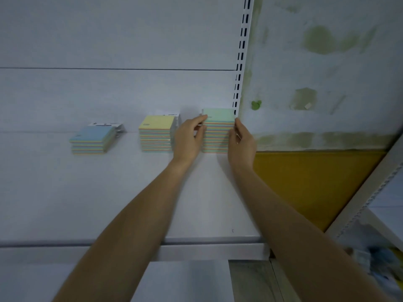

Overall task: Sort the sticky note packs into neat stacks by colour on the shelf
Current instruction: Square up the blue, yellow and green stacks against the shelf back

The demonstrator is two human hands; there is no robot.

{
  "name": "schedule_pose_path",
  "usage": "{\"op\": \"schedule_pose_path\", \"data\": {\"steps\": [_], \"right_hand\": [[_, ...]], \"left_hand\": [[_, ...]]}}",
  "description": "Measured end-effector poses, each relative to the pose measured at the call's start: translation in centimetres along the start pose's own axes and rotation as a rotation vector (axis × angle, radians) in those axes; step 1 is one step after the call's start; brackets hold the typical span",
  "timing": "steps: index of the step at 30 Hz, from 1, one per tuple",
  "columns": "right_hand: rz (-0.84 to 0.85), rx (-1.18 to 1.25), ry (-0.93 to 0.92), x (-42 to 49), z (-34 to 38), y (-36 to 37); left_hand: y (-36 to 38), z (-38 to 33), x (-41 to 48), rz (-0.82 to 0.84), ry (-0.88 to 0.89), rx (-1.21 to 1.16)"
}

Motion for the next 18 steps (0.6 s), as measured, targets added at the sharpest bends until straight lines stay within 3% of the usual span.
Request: {"op": "schedule_pose_path", "data": {"steps": [18], "right_hand": [[-0.040, -0.106, -0.010, -0.5, 0.6, -0.2]], "left_hand": [[-0.1, 0.1, -1.1, 0.083, 0.002, -0.107]]}}
Point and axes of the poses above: each hand's wrist, its own x-axis towards the middle knuckle, its own y-axis out of the palm, z = x × y, the point moved 9 cm from there along x, towards the middle knuckle, and after that the axes turned 11 degrees about x, right-handed, at the moved point
